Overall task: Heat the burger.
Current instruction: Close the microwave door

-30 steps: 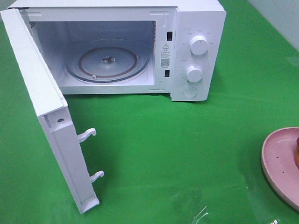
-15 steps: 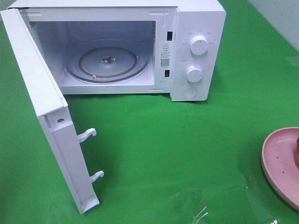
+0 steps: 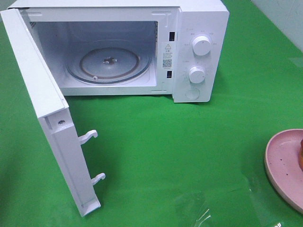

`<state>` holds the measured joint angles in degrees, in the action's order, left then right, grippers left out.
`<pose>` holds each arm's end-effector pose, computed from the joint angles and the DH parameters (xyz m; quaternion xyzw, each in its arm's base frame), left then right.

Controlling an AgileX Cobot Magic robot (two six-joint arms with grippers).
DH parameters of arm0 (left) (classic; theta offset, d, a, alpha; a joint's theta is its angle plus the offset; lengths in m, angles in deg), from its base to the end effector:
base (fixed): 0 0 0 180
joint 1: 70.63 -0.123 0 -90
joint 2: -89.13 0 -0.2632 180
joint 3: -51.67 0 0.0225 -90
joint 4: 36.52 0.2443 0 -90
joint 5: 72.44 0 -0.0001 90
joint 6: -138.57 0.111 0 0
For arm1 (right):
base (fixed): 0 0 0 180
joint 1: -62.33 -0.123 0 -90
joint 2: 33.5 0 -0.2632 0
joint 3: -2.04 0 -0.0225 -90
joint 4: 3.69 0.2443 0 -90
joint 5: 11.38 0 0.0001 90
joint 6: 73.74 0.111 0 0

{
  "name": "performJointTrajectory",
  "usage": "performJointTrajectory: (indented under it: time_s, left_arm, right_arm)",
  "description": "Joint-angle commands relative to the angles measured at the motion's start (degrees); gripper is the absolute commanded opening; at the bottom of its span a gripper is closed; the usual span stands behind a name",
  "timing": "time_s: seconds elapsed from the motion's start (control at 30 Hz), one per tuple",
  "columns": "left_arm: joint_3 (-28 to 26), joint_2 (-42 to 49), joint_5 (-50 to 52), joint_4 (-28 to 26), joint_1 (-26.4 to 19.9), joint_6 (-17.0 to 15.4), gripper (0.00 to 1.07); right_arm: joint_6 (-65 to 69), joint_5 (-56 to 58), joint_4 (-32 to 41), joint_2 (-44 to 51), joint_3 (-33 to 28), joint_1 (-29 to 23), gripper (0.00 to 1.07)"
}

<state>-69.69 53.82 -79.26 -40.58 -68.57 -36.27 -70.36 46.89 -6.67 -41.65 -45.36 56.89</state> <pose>0.1394 -0.0060 0.2599 0.0241 0.7699 -0.0084 0.6377 0.0299 -0.0021 0.2722 -0.0144 0.8374 0.0160 0.5462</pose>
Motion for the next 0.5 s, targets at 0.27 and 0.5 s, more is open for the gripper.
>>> performJointTrajectory:
  time_s: [0.27,0.5]
  left_arm:
    - [7.7,-8.6,25.7,-0.6,-0.2,0.2,0.0]
    - [8.8,-18.4,34.1,0.7,-0.1,-0.8,0.0]
  right_arm:
    - [0.2,-0.9,-0.2,1.4,-0.1,0.3,0.76]
    - [0.2,-0.9,-0.2,1.4,-0.1,0.3,0.76]
